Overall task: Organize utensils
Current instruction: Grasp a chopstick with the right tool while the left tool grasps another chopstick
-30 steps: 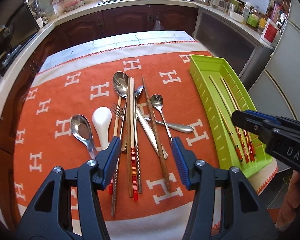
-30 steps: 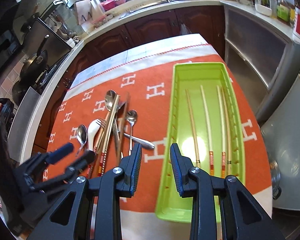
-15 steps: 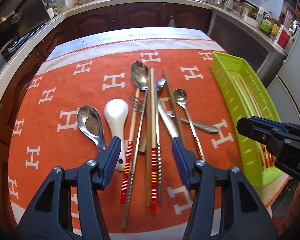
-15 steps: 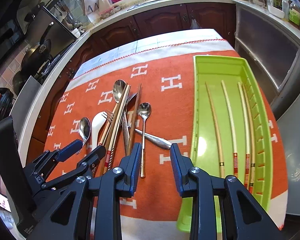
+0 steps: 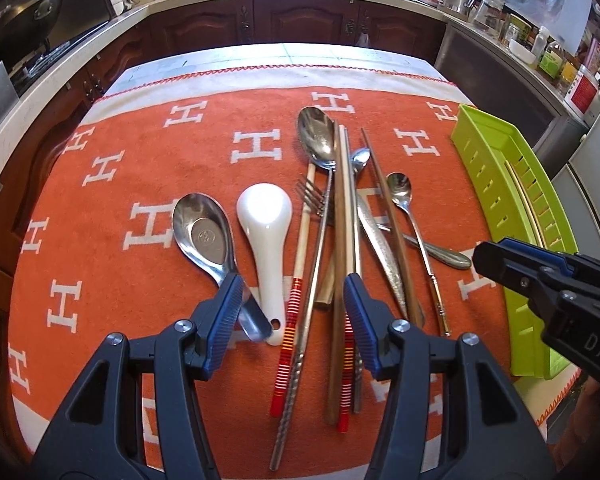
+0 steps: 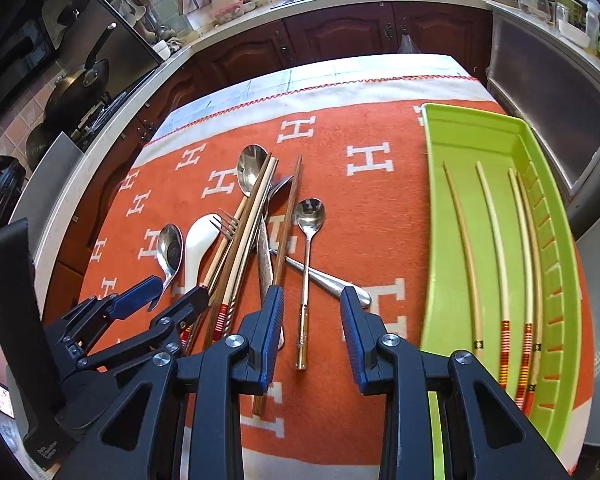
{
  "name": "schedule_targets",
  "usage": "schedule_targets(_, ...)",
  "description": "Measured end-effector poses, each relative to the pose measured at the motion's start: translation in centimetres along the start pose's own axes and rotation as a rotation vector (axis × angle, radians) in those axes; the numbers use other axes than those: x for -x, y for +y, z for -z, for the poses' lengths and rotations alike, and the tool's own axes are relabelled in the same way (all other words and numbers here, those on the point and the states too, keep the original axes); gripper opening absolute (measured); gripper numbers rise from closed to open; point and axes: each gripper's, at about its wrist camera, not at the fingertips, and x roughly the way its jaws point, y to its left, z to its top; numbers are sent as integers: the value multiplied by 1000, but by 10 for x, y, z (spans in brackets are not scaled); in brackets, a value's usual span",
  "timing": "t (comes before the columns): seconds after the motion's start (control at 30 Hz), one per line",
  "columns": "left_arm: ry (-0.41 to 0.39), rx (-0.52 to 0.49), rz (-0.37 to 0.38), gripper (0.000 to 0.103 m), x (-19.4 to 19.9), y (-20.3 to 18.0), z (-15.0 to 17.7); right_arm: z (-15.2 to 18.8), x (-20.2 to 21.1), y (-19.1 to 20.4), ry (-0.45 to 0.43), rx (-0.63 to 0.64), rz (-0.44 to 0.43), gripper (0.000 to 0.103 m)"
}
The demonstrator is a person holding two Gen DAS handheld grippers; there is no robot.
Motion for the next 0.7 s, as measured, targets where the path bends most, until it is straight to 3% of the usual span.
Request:
schedule_targets(0.23, -12, 12, 50, 50, 0, 10, 2, -3, -19, 7, -3, 14, -17, 29)
schedule_targets(0.43, -32, 18, 130, 49, 3, 12, 2, -4, -37, 13, 17, 32, -27, 21)
schedule_targets(0.7, -29, 4, 186, 42, -1, 9, -4, -7, -68, 20, 57, 40, -27, 19)
